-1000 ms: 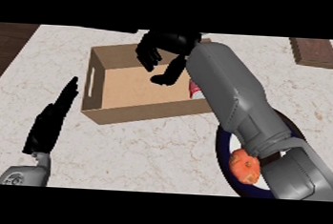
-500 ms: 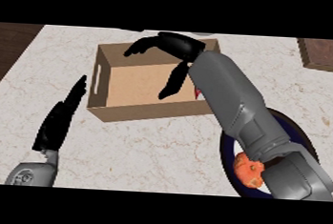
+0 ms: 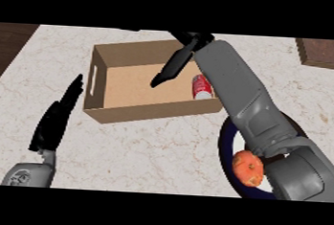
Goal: Pick the can from the plate and place it in the cardboard box
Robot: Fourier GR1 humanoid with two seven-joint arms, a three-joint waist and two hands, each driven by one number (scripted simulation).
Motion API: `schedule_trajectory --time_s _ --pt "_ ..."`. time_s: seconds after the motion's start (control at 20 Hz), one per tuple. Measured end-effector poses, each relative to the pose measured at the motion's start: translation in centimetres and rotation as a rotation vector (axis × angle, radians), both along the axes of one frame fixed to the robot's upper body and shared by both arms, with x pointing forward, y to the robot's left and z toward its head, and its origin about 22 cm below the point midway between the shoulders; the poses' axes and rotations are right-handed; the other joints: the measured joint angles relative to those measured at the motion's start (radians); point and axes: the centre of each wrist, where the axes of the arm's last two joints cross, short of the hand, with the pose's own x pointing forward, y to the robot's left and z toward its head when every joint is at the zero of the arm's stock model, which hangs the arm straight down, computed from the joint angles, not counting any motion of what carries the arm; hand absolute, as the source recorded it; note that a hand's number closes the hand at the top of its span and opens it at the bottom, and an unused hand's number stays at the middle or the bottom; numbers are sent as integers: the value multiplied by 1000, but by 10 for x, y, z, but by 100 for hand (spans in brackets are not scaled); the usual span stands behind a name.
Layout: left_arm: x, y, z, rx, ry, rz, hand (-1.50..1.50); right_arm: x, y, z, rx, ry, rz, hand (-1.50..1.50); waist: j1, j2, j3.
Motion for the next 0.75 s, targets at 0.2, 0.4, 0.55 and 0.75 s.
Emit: schedule_trajectory --time_s 0.2,0.4,0.55,0.75 --pt "-5 0 -1 1 -9 -1 0 11 -31 15 71 46 -97 -150 2 8 0" --pt "-3 -1 2 -2 -21 -9 0 19 -63 33 112 71 -193 -150 11 20 0" --pt "-1 -3 5 0 -30 -13 0 23 -92 40 146 79 -232 -150 18 30 1" --pt "2 -5 8 -2 -41 -26 0 26 -129 55 158 70 -253 -150 31 40 2"
